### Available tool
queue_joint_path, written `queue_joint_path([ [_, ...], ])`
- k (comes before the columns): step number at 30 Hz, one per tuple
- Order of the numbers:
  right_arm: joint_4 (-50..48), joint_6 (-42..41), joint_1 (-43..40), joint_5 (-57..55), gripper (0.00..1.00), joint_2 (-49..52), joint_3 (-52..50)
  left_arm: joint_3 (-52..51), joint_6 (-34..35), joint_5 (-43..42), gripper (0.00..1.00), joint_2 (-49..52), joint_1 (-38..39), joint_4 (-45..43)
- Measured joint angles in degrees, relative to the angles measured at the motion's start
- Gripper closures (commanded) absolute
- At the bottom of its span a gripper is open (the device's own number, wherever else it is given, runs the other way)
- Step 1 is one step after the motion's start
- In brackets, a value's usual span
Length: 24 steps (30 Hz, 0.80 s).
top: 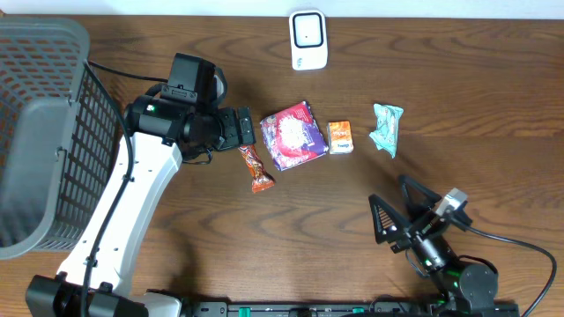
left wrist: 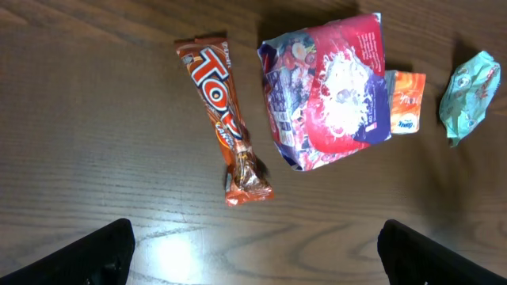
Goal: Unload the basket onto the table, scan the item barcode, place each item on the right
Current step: 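Reach the right gripper toward the green wipes pack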
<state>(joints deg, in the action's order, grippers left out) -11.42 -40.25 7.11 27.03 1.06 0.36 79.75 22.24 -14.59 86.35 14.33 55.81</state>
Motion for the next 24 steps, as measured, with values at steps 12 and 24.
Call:
queue_joint_path([
  [12,-17.59,-10.32,-0.02,0.09,0.01,0.68,4.87,0.0,0.0,0.02,0.02,0.0,-0.02,0.09],
  [24,43.32,23.52,0.0,-0.83,0.01,31.91,55.87,0.0,0.0,-0.02,0.02,0.0,-0.02,0.11],
])
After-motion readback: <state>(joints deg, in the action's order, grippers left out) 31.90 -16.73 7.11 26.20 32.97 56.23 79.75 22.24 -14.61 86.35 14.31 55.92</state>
